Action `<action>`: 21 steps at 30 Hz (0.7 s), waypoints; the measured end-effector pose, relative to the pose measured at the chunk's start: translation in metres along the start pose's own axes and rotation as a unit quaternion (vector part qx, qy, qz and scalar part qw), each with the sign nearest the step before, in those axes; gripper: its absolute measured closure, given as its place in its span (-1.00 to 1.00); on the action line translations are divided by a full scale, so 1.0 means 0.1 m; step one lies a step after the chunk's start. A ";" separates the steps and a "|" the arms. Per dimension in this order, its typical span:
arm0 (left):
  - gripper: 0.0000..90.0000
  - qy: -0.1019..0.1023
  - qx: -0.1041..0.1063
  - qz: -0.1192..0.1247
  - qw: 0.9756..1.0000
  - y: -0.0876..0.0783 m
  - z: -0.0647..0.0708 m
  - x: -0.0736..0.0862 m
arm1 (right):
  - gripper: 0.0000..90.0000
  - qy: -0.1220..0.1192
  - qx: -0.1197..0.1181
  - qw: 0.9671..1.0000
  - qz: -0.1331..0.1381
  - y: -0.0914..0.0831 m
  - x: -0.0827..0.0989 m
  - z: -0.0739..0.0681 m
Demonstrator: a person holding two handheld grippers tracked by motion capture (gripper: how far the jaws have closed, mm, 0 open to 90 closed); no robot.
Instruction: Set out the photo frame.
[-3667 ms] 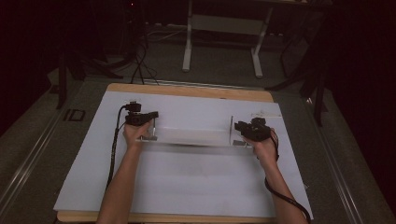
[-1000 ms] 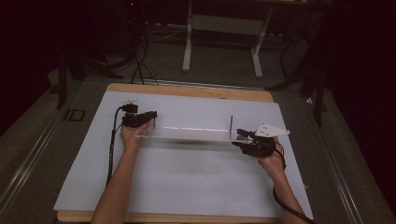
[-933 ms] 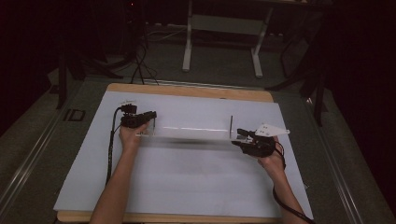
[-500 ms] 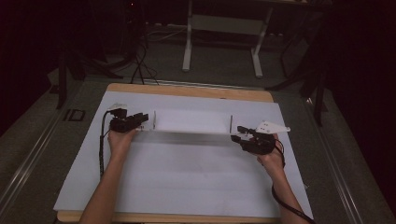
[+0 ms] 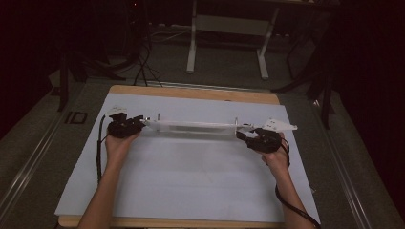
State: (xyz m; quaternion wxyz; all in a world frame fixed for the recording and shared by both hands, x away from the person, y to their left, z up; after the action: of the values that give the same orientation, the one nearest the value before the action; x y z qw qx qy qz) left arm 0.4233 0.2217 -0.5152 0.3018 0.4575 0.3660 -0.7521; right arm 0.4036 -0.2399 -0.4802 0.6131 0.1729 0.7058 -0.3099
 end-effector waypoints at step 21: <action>0.26 0.041 0.002 0.010 0.999 -0.12 0.07 0.00 | 0.14 0.007 0.014 1.000 0.016 0.05 -0.03 0.05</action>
State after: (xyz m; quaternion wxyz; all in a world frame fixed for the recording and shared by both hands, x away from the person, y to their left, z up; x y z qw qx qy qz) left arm 0.4109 0.2223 -0.5095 0.2929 0.4926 0.3719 -0.7303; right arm 0.4105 -0.2391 -0.4785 0.6105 0.1948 0.7026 -0.3093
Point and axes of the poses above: each handheld gripper's, and its own axes: y roughly forward along the jaws, x roughly out of its underside, z roughly to its right, the point moved 3 cm from there along y, roughly forward along the jaws, and after that the axes turned 9 degrees about z, right-handed, at the moved point
